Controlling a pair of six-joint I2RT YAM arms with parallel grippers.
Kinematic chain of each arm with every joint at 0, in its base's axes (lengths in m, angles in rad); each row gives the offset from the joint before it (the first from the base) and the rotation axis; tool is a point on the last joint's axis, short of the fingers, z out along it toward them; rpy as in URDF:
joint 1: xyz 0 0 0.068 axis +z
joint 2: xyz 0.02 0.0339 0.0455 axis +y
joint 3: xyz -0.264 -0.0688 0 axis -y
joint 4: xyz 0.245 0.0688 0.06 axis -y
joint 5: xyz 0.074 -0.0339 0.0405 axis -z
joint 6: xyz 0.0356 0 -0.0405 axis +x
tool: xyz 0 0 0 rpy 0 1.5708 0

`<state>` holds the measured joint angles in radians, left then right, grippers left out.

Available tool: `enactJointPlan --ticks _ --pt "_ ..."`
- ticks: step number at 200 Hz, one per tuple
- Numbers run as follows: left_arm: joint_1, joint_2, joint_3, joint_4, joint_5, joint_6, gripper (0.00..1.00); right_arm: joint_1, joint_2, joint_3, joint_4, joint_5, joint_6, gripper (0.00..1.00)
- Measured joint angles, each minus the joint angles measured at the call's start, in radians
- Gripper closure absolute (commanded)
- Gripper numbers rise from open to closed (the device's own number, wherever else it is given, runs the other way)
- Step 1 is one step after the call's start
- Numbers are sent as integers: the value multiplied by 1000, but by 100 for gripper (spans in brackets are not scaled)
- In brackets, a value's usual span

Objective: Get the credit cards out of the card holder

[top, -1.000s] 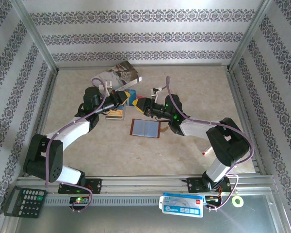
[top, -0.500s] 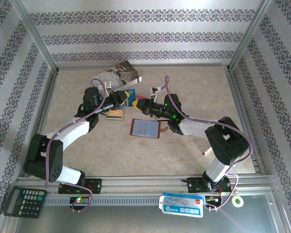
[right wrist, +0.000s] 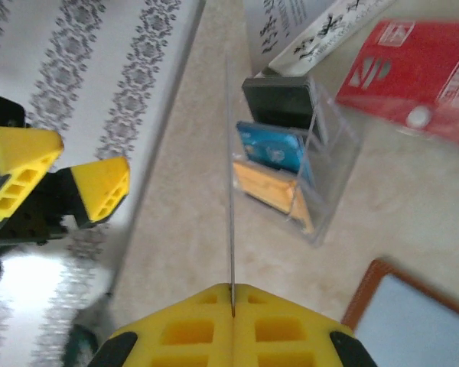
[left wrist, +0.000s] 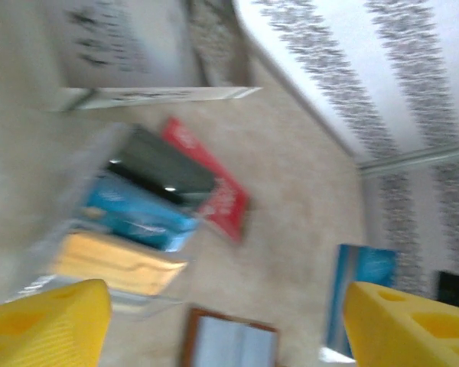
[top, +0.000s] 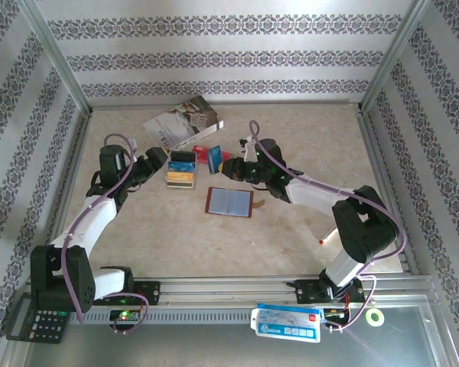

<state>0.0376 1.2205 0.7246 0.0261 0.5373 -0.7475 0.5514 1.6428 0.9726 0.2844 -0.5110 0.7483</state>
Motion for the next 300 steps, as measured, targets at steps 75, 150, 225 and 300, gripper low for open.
enactJointPlan --ticks 75,150,225,300 --pt "109 -71 3 -202 -3 132 3 43 130 396 -388 87 -507 100" --pt "134 -144 5 -292 -53 96 0 153 309 626 -518 175 -862 100" --pt "148 -129 5 -309 -10 98 0 167 433 734 -570 273 -1069 100" --pt "153 -118 5 -309 32 124 0 173 518 848 -656 282 -1193 100"
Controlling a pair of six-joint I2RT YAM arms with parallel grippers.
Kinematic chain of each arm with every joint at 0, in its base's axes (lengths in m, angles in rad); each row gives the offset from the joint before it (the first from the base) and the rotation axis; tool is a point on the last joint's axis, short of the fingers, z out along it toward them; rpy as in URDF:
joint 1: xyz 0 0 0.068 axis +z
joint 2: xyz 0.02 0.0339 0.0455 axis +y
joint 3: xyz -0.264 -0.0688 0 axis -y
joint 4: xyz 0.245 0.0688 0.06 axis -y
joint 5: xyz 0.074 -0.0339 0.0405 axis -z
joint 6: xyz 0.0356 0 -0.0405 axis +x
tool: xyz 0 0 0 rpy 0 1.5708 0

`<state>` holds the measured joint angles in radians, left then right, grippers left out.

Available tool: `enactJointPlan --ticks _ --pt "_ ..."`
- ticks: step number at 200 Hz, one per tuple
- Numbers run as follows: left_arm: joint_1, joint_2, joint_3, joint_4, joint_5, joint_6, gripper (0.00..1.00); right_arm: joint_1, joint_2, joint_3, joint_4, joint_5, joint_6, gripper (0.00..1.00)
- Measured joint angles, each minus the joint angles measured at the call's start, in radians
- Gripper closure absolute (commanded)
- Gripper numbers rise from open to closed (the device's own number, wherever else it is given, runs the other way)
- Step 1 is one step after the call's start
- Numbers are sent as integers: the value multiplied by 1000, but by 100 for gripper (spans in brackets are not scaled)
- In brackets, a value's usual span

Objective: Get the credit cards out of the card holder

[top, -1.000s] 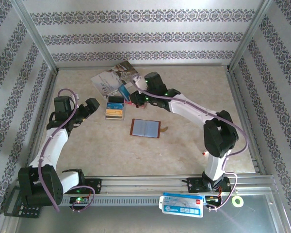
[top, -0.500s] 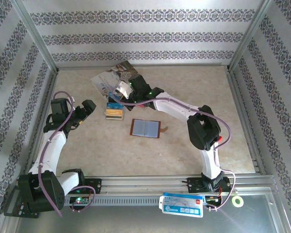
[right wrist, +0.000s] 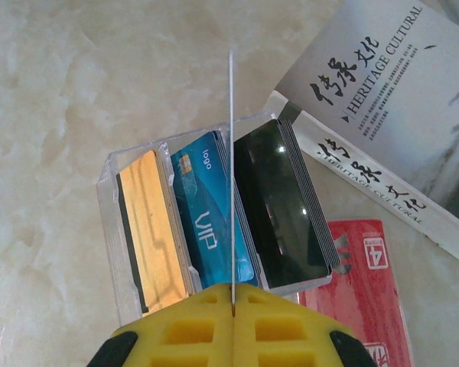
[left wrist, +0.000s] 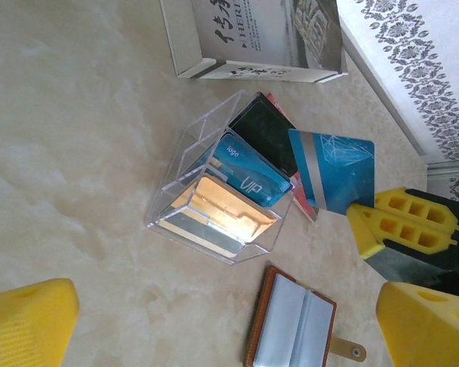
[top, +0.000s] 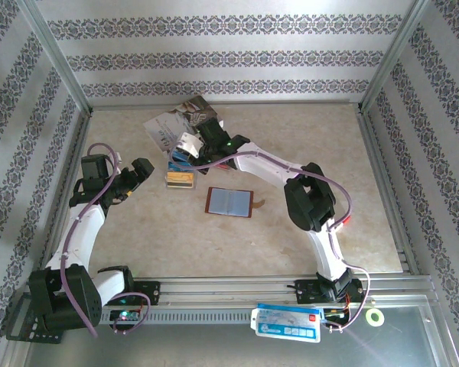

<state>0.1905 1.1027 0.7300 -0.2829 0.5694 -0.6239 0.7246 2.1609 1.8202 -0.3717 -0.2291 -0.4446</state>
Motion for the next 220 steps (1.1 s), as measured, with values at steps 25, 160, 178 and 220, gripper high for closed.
enactJointPlan --ticks 25,160,178,220 --pt "2 6 0 1 6 0 0 0 31 22 -18 1 -10 100" --pt "2 16 0 6 33 7 0 0 107 101 -74 7 -31 86" --pt "3 16 0 6 37 7 0 0 108 110 -78 6 -19 79" --pt "10 19 0 23 60 6 0 0 106 114 -82 4 39 74"
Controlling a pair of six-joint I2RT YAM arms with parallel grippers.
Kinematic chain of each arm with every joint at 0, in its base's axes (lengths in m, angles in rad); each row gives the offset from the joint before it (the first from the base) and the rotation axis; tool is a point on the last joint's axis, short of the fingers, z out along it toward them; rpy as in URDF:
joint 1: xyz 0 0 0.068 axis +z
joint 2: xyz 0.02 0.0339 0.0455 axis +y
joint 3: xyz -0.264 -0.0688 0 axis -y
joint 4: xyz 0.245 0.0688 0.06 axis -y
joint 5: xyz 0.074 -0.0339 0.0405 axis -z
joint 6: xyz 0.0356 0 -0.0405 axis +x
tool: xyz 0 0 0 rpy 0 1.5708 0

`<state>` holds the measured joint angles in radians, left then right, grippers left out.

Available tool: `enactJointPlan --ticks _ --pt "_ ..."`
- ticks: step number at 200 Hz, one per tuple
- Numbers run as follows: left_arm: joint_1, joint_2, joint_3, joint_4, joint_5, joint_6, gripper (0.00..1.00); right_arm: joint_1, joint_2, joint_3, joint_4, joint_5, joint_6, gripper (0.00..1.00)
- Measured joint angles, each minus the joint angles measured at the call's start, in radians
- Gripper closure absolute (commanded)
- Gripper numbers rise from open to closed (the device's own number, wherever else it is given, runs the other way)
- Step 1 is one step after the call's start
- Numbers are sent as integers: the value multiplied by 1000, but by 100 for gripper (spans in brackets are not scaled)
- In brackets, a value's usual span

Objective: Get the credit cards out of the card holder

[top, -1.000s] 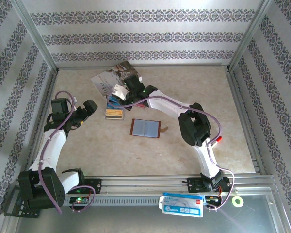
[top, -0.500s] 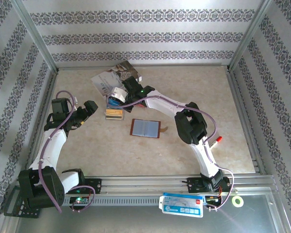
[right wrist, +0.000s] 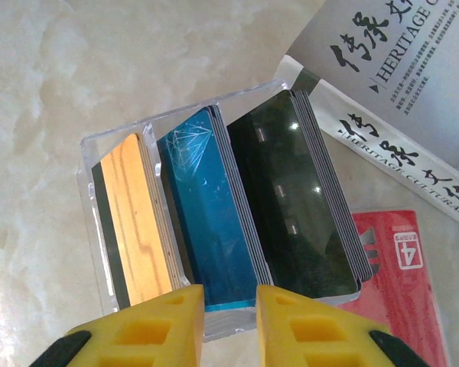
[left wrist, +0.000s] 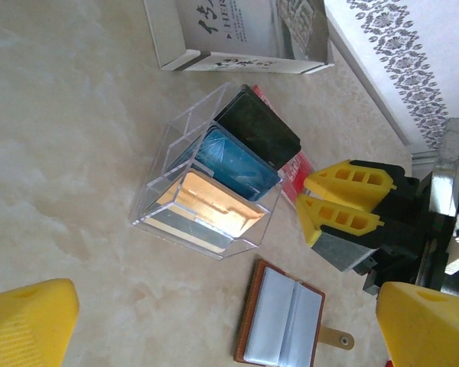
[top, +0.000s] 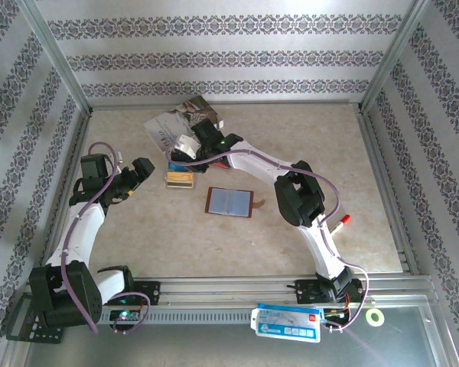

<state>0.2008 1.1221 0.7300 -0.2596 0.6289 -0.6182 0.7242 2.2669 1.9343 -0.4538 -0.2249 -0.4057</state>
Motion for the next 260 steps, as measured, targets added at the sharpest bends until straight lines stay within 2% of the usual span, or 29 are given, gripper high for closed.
enactJointPlan --ticks 13,33,63,103,149,182,260 --pt "3 0 0 9 4 -3 0 0 -12 -9 1 0 42 69" --pt "4 0 0 13 9 -7 0 -3 -65 -57 2 15 144 51" --pt "4 4 0 19 20 -10 0 -18 -224 -228 48 55 350 43" --pt "4 19 0 33 42 -12 0 -43 -422 -503 109 85 640 42" --pt "4 30 -1 74 53 -34 0 -16 -454 -704 117 122 907 43" --pt "4 40 -1 96 64 -44 0 21 -410 -706 96 166 1004 40" --pt "4 42 -5 101 72 -45 0 77 -274 -587 -2 232 1047 38"
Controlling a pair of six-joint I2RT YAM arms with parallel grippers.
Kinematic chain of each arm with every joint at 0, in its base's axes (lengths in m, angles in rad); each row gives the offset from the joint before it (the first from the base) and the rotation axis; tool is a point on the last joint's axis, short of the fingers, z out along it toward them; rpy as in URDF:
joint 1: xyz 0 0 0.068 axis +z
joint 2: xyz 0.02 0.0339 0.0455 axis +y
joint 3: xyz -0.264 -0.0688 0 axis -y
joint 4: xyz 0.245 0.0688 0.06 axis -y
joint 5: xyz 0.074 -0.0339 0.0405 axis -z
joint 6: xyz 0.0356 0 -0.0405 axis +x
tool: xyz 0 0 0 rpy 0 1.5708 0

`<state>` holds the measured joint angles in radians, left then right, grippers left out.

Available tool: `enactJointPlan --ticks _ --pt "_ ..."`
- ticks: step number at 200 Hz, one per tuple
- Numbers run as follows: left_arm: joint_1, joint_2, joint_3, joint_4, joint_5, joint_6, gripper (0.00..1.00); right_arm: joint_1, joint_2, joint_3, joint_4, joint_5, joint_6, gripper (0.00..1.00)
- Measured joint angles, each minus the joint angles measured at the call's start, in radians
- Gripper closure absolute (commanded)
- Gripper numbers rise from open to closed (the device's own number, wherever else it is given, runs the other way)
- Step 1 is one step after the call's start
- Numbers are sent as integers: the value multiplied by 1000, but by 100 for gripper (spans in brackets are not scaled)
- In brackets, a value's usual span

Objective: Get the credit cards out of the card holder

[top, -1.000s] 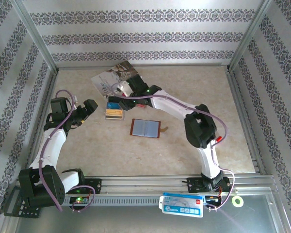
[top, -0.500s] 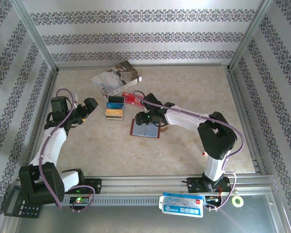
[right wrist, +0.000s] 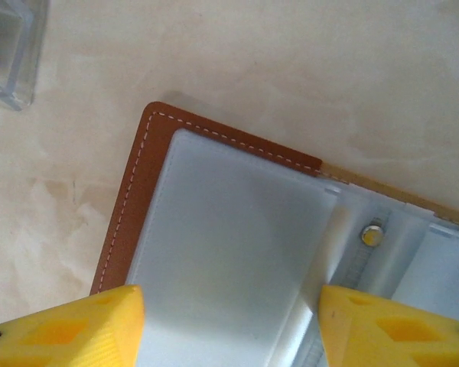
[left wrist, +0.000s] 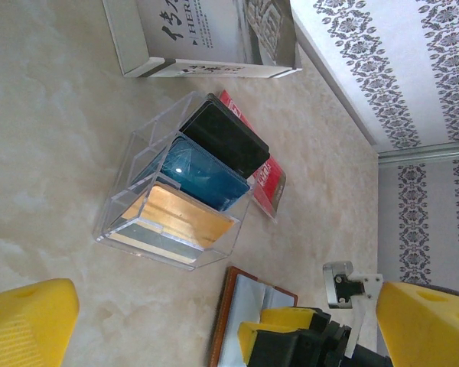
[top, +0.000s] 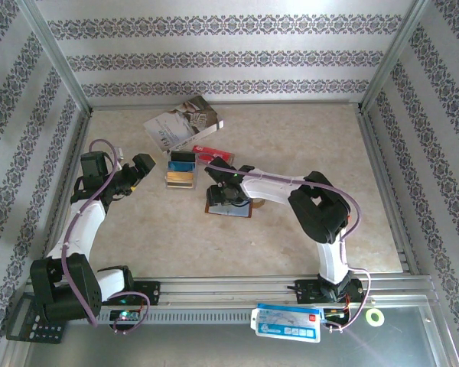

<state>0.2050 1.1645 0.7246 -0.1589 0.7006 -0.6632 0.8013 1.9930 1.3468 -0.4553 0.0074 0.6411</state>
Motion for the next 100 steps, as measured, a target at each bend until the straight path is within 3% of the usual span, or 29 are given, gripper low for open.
enactJointPlan --ticks 100 --pt "0 0 -6 12 4 -6 0 2 69 95 -77 13 -69 37"
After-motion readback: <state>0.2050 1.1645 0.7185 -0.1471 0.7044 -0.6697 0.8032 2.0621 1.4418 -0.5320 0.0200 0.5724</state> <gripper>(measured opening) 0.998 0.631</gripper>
